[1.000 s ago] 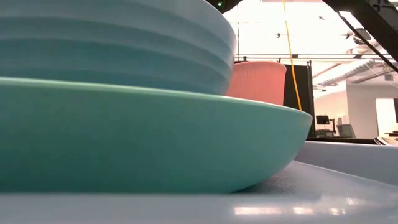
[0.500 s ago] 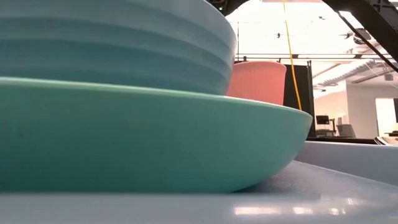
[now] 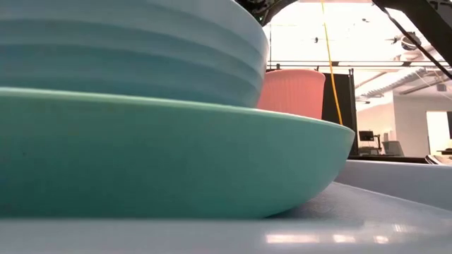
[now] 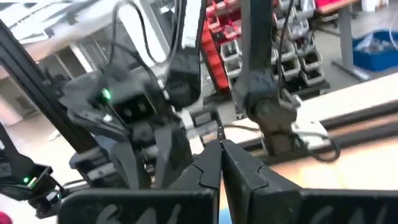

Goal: Set up tray
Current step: Put the orange fork on the yellow table napkin

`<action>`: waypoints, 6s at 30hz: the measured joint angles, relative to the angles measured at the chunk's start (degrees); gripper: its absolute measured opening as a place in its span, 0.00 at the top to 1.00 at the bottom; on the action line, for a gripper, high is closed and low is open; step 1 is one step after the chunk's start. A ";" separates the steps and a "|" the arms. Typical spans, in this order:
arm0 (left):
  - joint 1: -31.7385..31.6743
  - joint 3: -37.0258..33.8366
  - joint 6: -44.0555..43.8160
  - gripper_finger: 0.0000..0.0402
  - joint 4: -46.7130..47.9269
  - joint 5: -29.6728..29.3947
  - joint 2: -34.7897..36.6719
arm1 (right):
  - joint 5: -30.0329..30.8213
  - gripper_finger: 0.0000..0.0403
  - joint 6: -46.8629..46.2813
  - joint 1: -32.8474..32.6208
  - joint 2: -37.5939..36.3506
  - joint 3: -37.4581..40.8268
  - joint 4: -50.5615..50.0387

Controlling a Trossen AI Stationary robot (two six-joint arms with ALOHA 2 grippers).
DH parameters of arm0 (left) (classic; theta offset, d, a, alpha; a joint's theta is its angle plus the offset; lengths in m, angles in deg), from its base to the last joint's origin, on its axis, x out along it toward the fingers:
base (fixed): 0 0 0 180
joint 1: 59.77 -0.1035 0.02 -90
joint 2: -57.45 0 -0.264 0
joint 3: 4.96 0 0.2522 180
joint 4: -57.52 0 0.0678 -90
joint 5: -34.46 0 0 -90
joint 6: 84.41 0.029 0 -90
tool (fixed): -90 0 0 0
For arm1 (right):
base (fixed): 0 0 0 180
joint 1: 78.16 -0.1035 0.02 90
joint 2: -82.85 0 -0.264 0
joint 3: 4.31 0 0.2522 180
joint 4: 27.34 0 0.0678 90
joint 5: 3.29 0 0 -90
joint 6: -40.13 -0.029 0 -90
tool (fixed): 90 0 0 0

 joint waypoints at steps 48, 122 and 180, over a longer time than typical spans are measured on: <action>-1.25 0.00 43.19 0.78 -0.25 0.23 22.65 | 4.44 1.00 -11.95 -4.09 9.63 -3.88 4.89; -1.23 0.00 41.37 0.78 -0.01 0.12 22.67 | 2.93 1.00 -11.76 -4.38 25.16 -20.69 -0.94; -1.23 0.00 39.49 0.78 1.41 0.12 22.67 | 3.49 0.96 -7.56 -5.18 25.16 -20.69 -1.55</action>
